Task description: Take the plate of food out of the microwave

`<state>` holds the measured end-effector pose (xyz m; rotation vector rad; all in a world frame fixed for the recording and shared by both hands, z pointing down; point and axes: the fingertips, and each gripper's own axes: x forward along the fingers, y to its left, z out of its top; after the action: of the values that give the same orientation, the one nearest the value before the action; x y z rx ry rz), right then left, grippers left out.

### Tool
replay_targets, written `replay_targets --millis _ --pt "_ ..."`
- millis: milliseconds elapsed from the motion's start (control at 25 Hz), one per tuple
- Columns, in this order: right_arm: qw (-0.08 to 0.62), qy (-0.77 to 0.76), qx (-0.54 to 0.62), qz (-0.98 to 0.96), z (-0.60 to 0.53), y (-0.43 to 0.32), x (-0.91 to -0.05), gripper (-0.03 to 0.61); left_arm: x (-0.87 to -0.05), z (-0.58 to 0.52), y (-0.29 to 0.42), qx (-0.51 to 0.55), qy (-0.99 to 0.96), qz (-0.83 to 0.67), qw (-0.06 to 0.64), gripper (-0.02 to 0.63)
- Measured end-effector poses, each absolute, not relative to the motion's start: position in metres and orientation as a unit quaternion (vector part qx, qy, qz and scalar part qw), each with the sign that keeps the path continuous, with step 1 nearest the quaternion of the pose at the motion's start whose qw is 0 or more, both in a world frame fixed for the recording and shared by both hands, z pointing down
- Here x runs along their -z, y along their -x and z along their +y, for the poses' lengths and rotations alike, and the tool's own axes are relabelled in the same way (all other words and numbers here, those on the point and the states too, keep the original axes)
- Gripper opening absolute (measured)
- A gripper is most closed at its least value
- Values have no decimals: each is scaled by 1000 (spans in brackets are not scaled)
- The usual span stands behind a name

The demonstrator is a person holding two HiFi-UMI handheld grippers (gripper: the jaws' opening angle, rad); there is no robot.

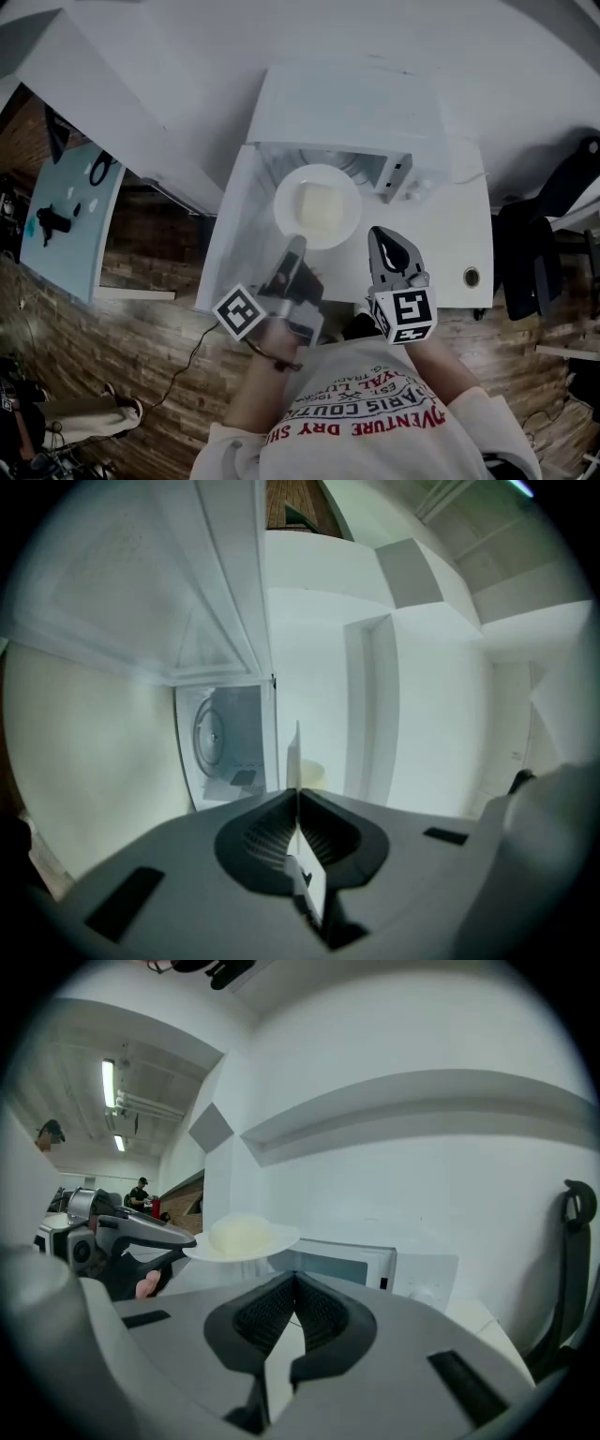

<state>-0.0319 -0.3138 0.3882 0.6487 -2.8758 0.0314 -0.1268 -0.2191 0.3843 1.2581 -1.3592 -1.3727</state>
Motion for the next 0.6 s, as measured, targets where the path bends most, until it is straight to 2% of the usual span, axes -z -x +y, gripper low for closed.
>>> replay_targets --millis 600 --pt "59 -221 28 -973 -298 29 -350 12 -360 -204 123 548 -507 -532 400 15"
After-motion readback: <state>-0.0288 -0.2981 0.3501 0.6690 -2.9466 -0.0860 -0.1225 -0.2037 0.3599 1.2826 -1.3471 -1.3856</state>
